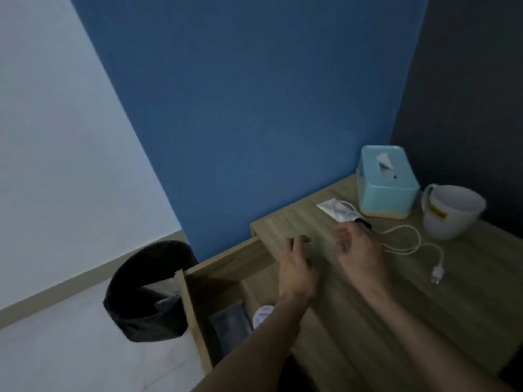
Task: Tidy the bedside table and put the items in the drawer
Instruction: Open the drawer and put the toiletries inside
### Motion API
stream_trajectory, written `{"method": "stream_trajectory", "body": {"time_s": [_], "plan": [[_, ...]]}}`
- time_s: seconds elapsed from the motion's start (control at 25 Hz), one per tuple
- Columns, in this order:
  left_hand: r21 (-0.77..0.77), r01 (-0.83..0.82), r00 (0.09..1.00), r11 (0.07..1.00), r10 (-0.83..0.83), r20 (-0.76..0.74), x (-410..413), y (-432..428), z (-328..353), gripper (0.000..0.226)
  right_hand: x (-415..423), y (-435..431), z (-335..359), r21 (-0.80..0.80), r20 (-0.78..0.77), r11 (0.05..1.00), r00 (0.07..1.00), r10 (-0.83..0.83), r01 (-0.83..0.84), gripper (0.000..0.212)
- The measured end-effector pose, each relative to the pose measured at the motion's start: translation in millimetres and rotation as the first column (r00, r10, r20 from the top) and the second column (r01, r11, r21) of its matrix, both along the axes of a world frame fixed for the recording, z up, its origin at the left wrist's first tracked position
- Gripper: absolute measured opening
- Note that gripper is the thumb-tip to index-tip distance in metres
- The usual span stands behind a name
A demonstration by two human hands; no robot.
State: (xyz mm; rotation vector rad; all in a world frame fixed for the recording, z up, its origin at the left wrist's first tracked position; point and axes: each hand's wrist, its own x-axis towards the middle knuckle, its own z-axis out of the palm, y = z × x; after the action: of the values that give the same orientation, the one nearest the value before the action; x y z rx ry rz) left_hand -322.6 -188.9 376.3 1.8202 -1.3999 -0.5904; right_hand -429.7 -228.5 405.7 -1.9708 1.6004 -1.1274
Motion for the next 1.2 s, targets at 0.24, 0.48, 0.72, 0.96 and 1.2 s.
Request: {"method": "stream_trajectory", "body": {"time_s": [0.24, 0.48, 0.72, 0.96, 1.2], "plan": [[0.044, 0.234, 0.969, 0.971, -0.236, 0.066, -43.7, -48.9, -2.2, 0.053, -85.4, -27.5, -12.7, 0.056, -0.138, 0.96, 0.955, -0.264, 0.273, 0.023], [0.084, 0.273, 0.936, 0.958, -0.285, 0.205, -57.8, -106.9, -7.2, 0.046, -125.8, -24.2, -39.0, 0.067, -0.221, 0.959, 0.942, -0.254, 0.275, 0.029], [0.148, 0.299, 0.877, 0.943, -0.332, 0.347, -81.2, -103.6, -4.3, 0.045, -126.4, -18.6, -50.8, 0.04, -0.259, 0.973, 0.942, -0.212, 0.229, 0.034], [0.233, 0.347, 0.685, 0.909, -0.415, 0.599, -88.6, -87.6, 2.4, 0.052, -100.1, -20.2, -34.2, -0.001, -0.278, 0.998, 0.958, -0.067, 0.07, 0.035], [0.17, 0.397, 0.739, 0.902, -0.424, 0.523, -84.5, -74.4, -3.9, 0.049, -102.7, -9.5, -27.3, 0.317, 0.035, 0.949, 0.999, -0.009, -0.002, 0.036]]}}
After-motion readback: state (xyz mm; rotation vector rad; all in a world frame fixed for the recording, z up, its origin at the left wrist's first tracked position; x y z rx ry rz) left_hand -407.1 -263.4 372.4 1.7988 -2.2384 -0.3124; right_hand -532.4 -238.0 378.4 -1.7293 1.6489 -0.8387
